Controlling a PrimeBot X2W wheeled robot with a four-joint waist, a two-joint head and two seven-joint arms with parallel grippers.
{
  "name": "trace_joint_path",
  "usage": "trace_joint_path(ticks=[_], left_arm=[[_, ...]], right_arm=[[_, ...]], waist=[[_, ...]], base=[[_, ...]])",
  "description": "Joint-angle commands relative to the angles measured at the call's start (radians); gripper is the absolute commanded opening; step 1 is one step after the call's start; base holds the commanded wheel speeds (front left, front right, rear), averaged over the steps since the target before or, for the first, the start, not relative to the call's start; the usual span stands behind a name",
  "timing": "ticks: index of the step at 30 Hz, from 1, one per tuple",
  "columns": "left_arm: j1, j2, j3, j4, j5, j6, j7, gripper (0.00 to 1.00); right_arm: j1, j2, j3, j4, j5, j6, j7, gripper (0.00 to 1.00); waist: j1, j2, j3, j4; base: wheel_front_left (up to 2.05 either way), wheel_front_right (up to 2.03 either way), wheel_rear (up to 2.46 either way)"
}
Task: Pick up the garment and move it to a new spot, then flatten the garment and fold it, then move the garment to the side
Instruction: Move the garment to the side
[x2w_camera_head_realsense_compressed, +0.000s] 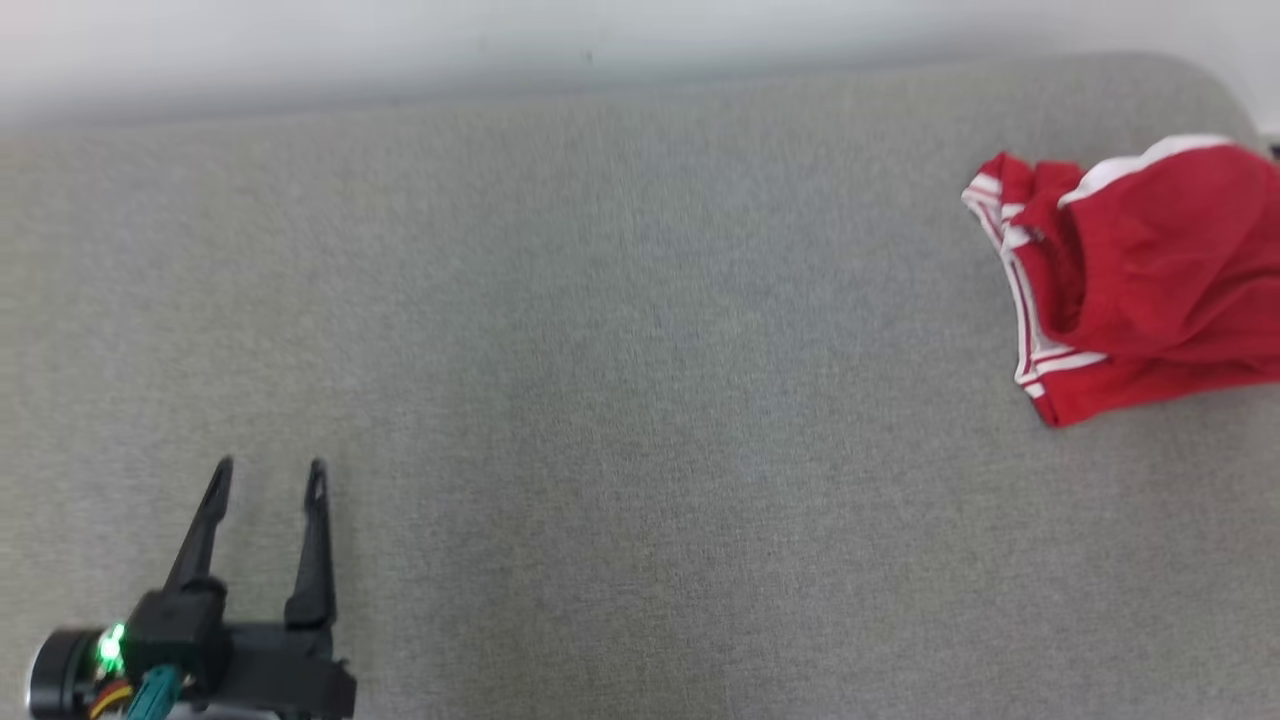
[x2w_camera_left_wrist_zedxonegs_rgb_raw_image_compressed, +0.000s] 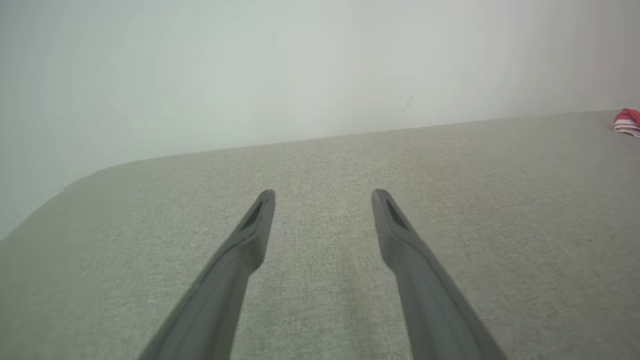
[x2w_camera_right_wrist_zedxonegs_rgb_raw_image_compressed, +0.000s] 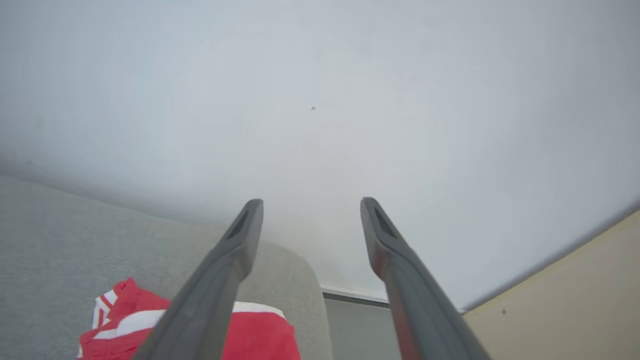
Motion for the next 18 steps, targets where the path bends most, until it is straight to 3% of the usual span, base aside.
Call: trace_joint_path(ticks=[1,5,8,13,18], left_arm=[[0.019,-0.001,0.006,0.004,-0.007,0.002,-0.006,1.0],[0.065,-0.004,0.021,0.004,-0.015,0.012,-0.009,1.0],[0.096,-0.001,0.034,-0.002,-0.022,0.021,-0.01,1.0],[0.141,0.0,0.045,-0.028,-0.027,0.034,-0.01,1.0],[0.173,0.003,0.043,-0.042,-0.029,0.04,-0.008,1.0]], right_arm=[[0.03,0.023,-0.007,0.007,0.008,0.0,-0.011,1.0],[0.097,0.093,-0.078,0.026,0.023,0.0,-0.049,1.0],[0.149,0.117,-0.181,-0.041,0.002,0.0,-0.05,1.0],[0.34,0.142,-0.446,-0.2,-0.119,0.0,-0.049,1.0],[0.595,0.235,-0.74,-0.394,-0.296,0.0,-0.049,1.0]], waist=[[0.0002,0.0001,-0.059,0.008],[0.0002,0.0001,-0.117,0.014],[0.0002,0.0001,-0.15,0.025],[0.0002,0.0001,-0.187,0.047],[0.0002,0.0001,-0.222,0.062]], base=[[0.0,0.0,0.0],[0.0,0.0,0.0],[0.0,0.0,0.0],[0.0,0.0,0.0],[0.0,0.0,0.0]])
